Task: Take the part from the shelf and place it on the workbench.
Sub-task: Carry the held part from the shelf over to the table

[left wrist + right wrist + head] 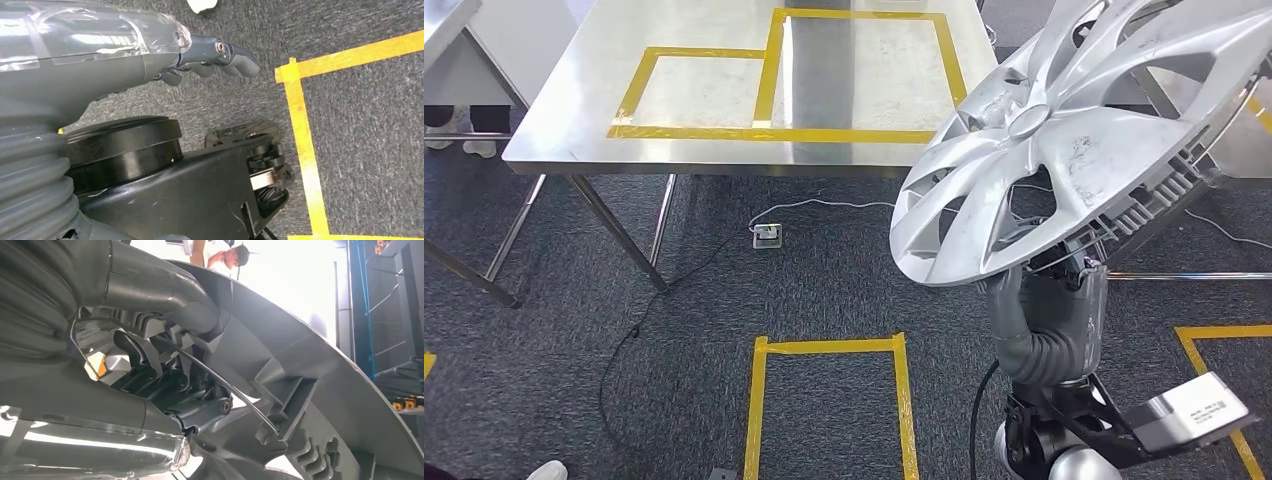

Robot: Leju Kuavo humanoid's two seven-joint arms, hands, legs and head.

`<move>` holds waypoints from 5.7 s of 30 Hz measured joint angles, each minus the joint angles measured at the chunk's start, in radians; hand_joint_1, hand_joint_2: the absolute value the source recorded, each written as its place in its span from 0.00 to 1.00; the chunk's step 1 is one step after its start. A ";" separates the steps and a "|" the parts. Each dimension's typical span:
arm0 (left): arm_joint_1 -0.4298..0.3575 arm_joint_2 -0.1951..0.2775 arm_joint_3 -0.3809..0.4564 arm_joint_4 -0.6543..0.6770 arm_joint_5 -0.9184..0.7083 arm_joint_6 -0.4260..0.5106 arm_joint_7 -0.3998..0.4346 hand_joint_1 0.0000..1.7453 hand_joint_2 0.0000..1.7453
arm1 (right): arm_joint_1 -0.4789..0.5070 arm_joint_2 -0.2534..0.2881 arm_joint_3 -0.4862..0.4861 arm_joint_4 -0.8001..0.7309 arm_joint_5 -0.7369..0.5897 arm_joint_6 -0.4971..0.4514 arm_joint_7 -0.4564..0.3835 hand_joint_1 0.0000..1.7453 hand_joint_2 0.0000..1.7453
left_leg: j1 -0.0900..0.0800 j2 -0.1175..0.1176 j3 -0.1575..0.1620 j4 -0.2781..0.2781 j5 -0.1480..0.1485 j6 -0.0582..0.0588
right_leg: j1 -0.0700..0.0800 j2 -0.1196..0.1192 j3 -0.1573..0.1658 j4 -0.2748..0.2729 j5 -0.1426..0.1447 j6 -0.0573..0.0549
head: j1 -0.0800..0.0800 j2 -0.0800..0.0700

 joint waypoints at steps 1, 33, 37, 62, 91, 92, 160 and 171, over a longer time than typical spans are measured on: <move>0.000 0.000 0.000 0.000 0.000 -0.002 0.002 0.00 1.00 | 0.002 0.000 0.000 0.000 -0.002 0.001 -0.003 1.00 1.00 | 0.000 0.000 0.000 0.000 0.000 0.000 | 0.000 0.000 0.000 0.000 0.000 0.000 | 0.000 0.000; -0.003 0.001 0.000 0.003 -0.003 -0.001 0.000 0.00 1.00 | 0.022 0.004 0.001 0.001 -0.004 0.013 -0.024 1.00 1.00 | 0.004 -0.019 0.033 -0.031 0.001 0.029 | -0.009 0.078 -0.113 0.240 -0.112 0.015 | 0.007 0.000; -0.002 0.001 0.000 0.003 -0.003 -0.001 0.000 0.00 1.00 | 0.029 0.004 0.001 0.006 -0.005 0.014 -0.025 1.00 1.00 | 0.007 -0.043 0.053 -0.030 -0.015 0.016 | -0.011 0.081 -0.111 0.161 0.002 0.011 | 0.012 0.000; 0.000 0.003 0.000 0.008 -0.009 0.000 0.003 0.00 1.00 | 0.025 0.006 0.001 0.015 -0.005 0.017 -0.032 1.00 1.00 | 0.001 -0.027 -0.005 -0.004 0.006 0.025 | 0.000 0.088 -0.054 0.159 -0.104 0.002 | -0.033 0.000; 0.001 0.003 0.000 0.008 -0.009 0.000 0.010 0.00 1.00 | 0.030 0.012 0.000 0.028 -0.007 0.013 -0.037 1.00 1.00 | 0.014 -0.021 -0.017 0.013 -0.001 0.005 | -0.008 0.085 -0.003 0.065 -0.066 0.001 | -0.038 0.000; 0.001 0.003 0.000 0.008 -0.009 0.001 0.010 0.00 1.00 | 0.030 0.012 0.000 0.028 -0.007 0.013 -0.037 1.00 1.00 | 0.013 -0.021 -0.011 0.012 -0.005 0.012 | -0.008 0.085 -0.034 0.124 -0.090 0.002 | -0.033 0.000; 0.001 0.001 0.000 0.008 -0.012 0.002 0.010 0.00 1.00 | 0.026 0.019 -0.016 0.042 -0.018 0.017 -0.040 1.00 1.00 | 0.003 -0.025 0.046 -0.006 -0.028 0.020 | 0.012 0.084 -0.111 0.158 0.000 -0.022 | 0.004 0.000; -0.003 0.000 0.000 0.008 -0.011 0.002 0.011 0.00 1.00 | 0.025 0.020 -0.016 0.042 -0.019 0.017 -0.040 1.00 1.00 | 0.006 -0.031 -0.057 0.197 -0.133 -0.030 | 0.015 0.083 -0.025 -0.013 0.034 -0.064 | -0.013 0.000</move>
